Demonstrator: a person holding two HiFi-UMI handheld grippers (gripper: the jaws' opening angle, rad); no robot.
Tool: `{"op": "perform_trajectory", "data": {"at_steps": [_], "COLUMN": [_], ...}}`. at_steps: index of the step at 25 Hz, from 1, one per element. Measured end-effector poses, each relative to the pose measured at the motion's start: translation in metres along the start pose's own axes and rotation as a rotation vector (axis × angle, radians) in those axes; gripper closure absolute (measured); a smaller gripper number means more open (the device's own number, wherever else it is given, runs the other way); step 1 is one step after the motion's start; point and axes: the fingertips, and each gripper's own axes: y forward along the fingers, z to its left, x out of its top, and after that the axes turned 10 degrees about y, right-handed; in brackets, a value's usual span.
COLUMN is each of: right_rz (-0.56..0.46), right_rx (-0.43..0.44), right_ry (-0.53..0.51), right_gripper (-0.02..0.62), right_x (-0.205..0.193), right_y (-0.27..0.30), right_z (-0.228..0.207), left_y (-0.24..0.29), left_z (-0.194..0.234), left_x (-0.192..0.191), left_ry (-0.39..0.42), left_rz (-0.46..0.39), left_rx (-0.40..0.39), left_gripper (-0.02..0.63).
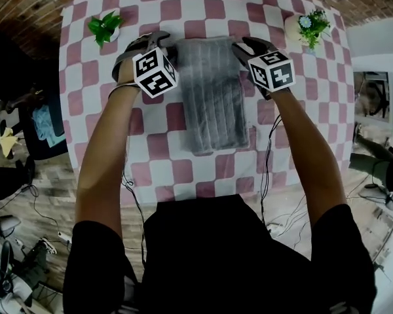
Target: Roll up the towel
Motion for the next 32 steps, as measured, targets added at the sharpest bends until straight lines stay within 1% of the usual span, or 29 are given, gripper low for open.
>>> {"op": "perform_trajectory", "data": {"at_steps": [1,2,3,4,6,8,10,11,13,15,17,19,21,23,25,29,32], "right_rz": [-0.036,-0.074,-0.11,-0.137,-0.163,-0.147,-0.095,-0.065,-0.009,0.035,0.077,0.122,0.16,0.184,0.183,0.181,0.196], "right_rx": [0.001,0.017,0.051,0.097,0.191,0.266,0.352,0.399,0.487,0.544,0.56,0.557,0.551,0.542,0.534,0.546,0.552], "right_ry": [0.0,-0.005,-0.024,-0.058,-0.166,-0.287,-0.395,-0.434,-0.484,-0.529,-0.581,-0.65,-0.719,-0.759,-0.761,-0.748,-0.799], "right_gripper": [0.428,0.408,0.402,0.401,0.394,0.394,0.368,0.362,0.327,0.315,0.31,0.31,0.31,0.31,0.31,0.311,0.322], "right_x": [0.003,0.006,0.008,0.009,0.003,-0.016,-0.047,-0.064,-0.097,-0.125,-0.149,-0.172,-0.192,-0.206,-0.209,-0.206,-0.209], "right_y": [-0.009,-0.019,-0.032,-0.046,-0.075,-0.102,-0.125,-0.135,-0.152,-0.166,-0.177,-0.181,-0.179,-0.173,-0.168,-0.159,-0.152], "right_z": [-0.003,-0.004,0.0,0.007,0.031,0.059,0.089,0.104,0.132,0.156,0.172,0.18,0.183,0.181,0.179,0.18,0.181], "left_y": [-0.006,-0.014,-0.026,-0.039,-0.067,-0.093,-0.114,-0.122,-0.134,-0.144,-0.151,-0.154,-0.154,-0.151,-0.146,-0.135,-0.13], "left_z": [0.001,0.0,-0.002,-0.008,-0.026,-0.054,-0.088,-0.106,-0.139,-0.172,-0.203,-0.233,-0.257,-0.276,-0.288,-0.294,-0.293], "left_x": [-0.003,-0.004,-0.002,0.001,0.013,0.028,0.042,0.05,0.064,0.075,0.084,0.09,0.093,0.092,0.091,0.09,0.092], "left_ry": [-0.053,-0.101,-0.136,-0.156,-0.171,-0.19,-0.212,-0.225,-0.256,-0.271,-0.259,-0.226,-0.176,-0.116,-0.07,-0.028,0.023], "left_rz": [-0.009,-0.025,-0.046,-0.068,-0.113,-0.151,-0.178,-0.19,-0.215,-0.226,-0.218,-0.204,-0.188,-0.162,-0.138,-0.105,-0.088], "left_rx": [0.015,0.029,0.041,0.051,0.05,0.021,-0.017,-0.038,-0.087,-0.138,-0.186,-0.229,-0.259,-0.278,-0.293,-0.313,-0.338], "left_gripper": [0.332,0.315,0.308,0.308,0.319,0.348,0.356,0.359,0.357,0.357,0.353,0.353,0.353,0.353,0.356,0.357,0.364]}}
